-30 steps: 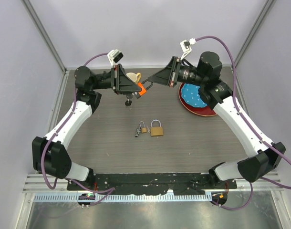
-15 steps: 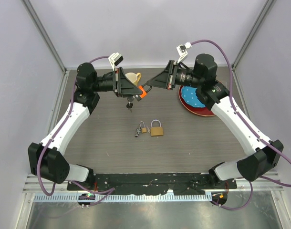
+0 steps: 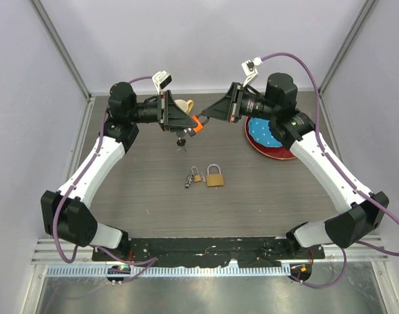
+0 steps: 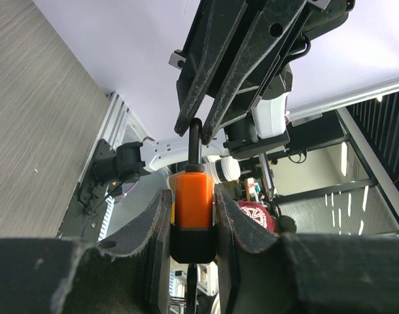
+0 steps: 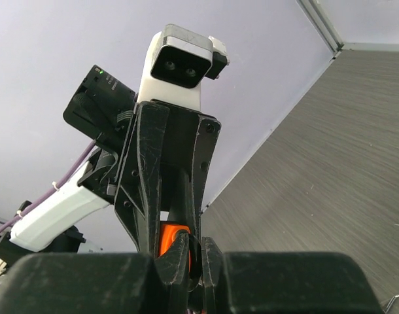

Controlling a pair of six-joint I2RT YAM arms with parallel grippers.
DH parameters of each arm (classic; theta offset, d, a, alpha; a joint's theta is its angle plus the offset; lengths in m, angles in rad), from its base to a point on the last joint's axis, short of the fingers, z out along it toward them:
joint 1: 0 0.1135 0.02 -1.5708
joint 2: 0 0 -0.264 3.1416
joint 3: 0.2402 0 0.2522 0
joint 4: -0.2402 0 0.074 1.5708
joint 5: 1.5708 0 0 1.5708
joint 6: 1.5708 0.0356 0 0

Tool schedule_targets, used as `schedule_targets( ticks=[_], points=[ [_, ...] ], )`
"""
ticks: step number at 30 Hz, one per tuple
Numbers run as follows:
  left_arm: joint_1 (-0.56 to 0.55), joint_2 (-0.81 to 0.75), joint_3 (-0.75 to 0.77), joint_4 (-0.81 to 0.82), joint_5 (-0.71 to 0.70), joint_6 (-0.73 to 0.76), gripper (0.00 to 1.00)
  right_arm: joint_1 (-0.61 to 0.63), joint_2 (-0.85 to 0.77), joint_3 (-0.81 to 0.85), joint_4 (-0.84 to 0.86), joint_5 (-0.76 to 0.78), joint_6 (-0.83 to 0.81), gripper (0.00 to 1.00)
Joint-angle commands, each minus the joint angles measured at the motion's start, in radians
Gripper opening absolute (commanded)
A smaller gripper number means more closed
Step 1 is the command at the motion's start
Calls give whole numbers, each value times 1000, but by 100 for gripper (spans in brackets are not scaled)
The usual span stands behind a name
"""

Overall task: Lock with the key
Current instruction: Lock the lock.

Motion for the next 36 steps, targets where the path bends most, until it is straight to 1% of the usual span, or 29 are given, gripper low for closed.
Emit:
schedule_targets(
  ticks=[1,4,6,10,12,15,18,25,29,33,36],
  points=[
    [-41,18,85,91,-183,23,0,106,36,11,-103,-139,-15,2],
    [-41,22,74,57,-203,34,0,117,59,43,-94,-169,-14,2],
    [-43,47,78,121,-209,3,0,146,65,54,-91,-142,-9,2],
    [-40,74,118,127,-233,-3,0,174,84,34,-59,-150,15,2],
    [-41,90,126,155,-241,-18,0,192,82,28,-71,-142,3,2],
    [-41,90,129,146,-270,-8,0,198,82,15,-112,-143,-21,2],
    [-38,79,135,120,-328,17,0,198,70,-12,-131,-154,-34,2],
    [-36,77,192,-27,-414,106,0,201,71,-12,-152,-177,-44,2],
    [-23,65,193,-63,-470,113,0,217,74,-6,-155,-195,-46,2],
    [-17,73,213,-141,-519,138,0,231,74,-9,-157,-217,-44,2],
    [-17,87,213,-127,-528,124,0,244,74,-5,-134,-229,-22,2]
  ],
)
